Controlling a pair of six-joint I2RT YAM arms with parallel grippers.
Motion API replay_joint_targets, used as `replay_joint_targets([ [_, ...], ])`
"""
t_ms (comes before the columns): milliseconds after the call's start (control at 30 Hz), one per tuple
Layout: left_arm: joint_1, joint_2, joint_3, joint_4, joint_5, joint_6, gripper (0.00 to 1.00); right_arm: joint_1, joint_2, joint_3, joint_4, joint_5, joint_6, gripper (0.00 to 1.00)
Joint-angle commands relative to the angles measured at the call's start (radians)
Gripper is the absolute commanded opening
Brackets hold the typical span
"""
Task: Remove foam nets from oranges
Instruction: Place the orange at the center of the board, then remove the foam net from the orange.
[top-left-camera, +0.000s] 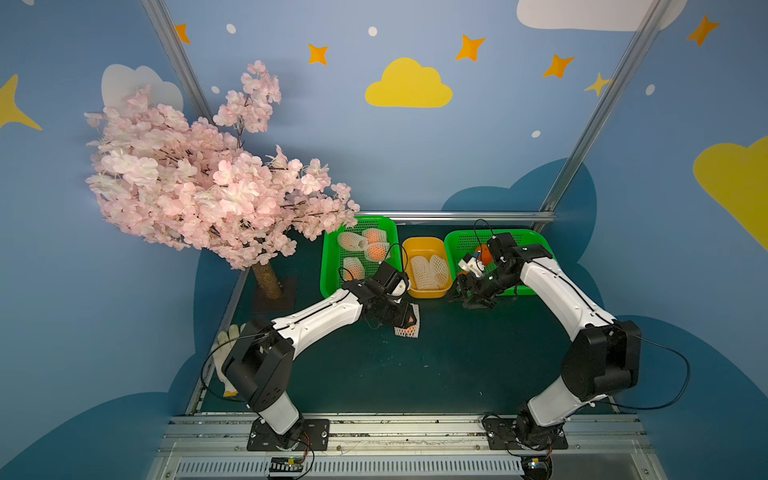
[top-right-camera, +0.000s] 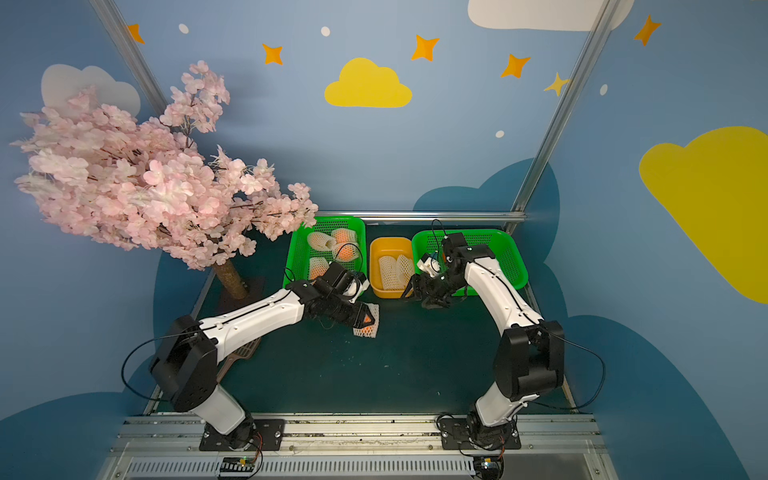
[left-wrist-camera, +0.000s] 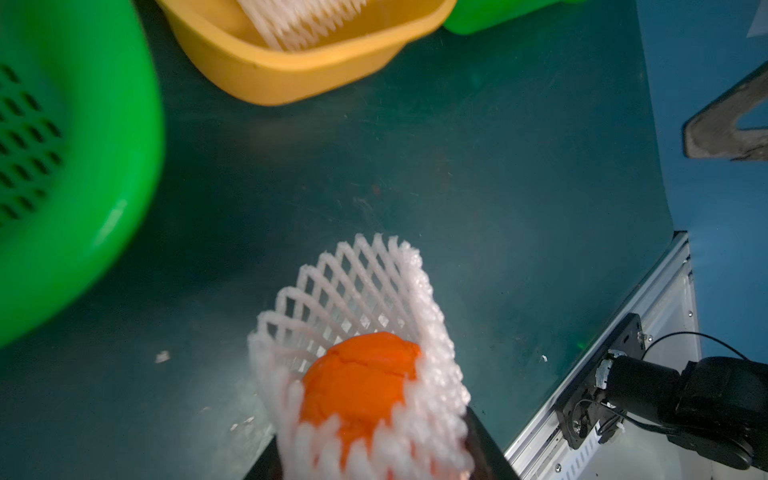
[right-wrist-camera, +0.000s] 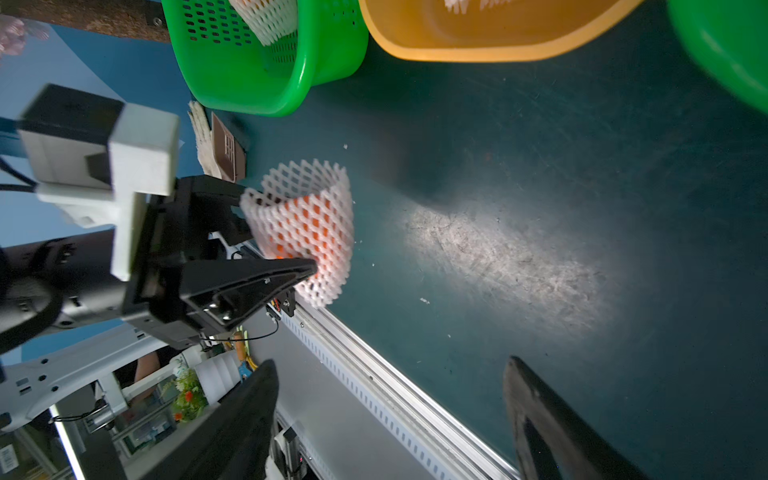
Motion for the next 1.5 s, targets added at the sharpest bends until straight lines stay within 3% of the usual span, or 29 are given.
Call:
replay_joint_targets([
  [0, -0.013, 0.05, -0.024, 0.104, 0.076, -0.013, 0.53, 0.018, 0.0, -0.026, 0.021, -0.033, 0.021, 0.84],
  [200, -0.015, 0.143, -0.03, 0.139, 0.135, -0.037, 0.56, 0.032, 0.03, -0.069, 0.041, -0.046, 0.036, 0.84],
  [300, -0.015, 0.164, -0.036, 0.16, 0.17, -0.051, 0.63, 0.041, 0.043, -0.086, 0.059, -0.058, 0.044, 0.84],
  [400, -0.009, 0.158, -0.062, 0.191, 0.197, -0.068, 0.77, 0.047, 0.064, -0.104, 0.07, -0.067, 0.053, 0.84],
  [533, 0.009, 0.121, -0.121, 0.256, 0.239, -0.094, 0.85, 0.049, 0.085, -0.133, 0.098, -0.102, 0.071, 0.84],
  [867, 0.089, -0.019, -0.246, 0.386, 0.28, -0.151, 0.87, 0.059, 0.137, -0.168, 0.165, -0.172, 0.105, 0.83],
  [1467, 0.134, -0.308, -0.341, 0.399, 0.261, -0.016, 0.87, 0.121, 0.295, -0.152, 0.236, -0.177, 0.159, 0.76],
])
